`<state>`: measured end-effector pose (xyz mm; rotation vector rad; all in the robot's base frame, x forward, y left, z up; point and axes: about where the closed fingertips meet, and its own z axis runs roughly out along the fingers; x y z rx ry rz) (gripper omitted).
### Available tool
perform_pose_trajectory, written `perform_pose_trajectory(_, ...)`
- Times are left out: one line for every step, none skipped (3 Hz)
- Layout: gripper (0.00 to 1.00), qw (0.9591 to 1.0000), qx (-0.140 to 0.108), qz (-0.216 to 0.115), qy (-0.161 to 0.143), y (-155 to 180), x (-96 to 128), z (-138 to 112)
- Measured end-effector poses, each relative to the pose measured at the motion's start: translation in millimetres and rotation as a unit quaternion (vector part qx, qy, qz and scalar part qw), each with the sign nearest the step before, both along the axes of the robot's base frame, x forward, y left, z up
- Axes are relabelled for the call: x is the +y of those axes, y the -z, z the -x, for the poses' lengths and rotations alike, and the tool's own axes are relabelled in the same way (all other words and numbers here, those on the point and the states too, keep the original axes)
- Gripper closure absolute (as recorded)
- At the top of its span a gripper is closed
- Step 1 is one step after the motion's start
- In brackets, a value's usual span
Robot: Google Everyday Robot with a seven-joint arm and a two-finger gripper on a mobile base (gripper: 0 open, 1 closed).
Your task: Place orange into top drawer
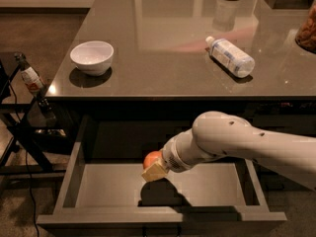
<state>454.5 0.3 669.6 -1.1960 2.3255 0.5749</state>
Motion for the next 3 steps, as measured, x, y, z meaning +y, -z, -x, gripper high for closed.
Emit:
perform_pose_trajectory(1.00,1.0000,0.004,0.004,0.001,14,2,2)
perform_pose_trajectory(1.00,0.9999,0.009,0.004,0.003,27,2,5)
perform_pose_trajectory(1.00,0.9998,0.015,0.004,0.008,40,3,10)
